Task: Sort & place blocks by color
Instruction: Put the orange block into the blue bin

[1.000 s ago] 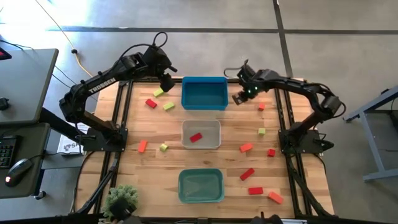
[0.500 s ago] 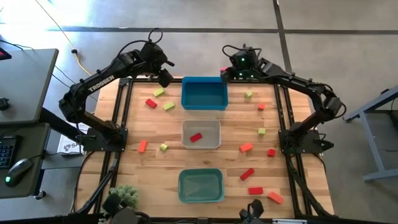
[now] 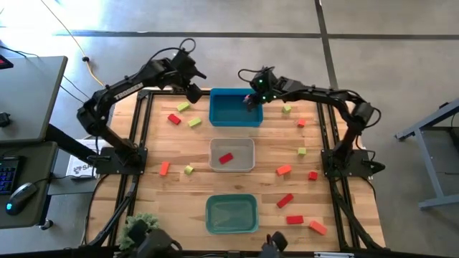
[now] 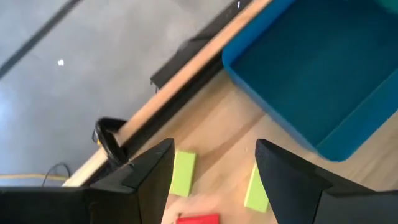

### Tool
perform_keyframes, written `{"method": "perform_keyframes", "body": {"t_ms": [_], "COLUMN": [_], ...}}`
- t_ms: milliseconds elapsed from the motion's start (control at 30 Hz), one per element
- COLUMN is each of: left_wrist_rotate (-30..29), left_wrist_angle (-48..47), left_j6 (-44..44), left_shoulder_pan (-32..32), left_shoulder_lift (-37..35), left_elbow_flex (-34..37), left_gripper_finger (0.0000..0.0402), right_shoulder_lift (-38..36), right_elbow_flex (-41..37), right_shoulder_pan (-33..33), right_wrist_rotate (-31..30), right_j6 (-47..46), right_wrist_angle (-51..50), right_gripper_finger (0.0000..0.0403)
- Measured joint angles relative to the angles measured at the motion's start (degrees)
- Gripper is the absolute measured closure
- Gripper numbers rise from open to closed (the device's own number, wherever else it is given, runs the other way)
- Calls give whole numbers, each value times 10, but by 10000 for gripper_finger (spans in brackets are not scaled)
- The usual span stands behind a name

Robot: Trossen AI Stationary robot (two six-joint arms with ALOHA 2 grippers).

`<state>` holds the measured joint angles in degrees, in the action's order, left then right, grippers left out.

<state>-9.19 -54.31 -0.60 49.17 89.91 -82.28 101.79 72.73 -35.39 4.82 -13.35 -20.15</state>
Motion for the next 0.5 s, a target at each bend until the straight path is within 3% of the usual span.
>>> {"method": "perform_keyframes", "body": {"t_ms": [500], "left_wrist_rotate": [-1], "left_wrist_angle": [-24], "left_j6": [-4], "left_shoulder_pan": [0], "left_shoulder_lift": [136], "left_elbow_flex": [0], "left_gripper_finger": [188], "right_shoulder_lift": [34], "right_elbow_flex": [0], "right_shoulder_pan": [5], "right_wrist_rotate": [2], "right_j6": [8], "right_wrist_angle": [-29], "right_gripper_finger": [294]}}
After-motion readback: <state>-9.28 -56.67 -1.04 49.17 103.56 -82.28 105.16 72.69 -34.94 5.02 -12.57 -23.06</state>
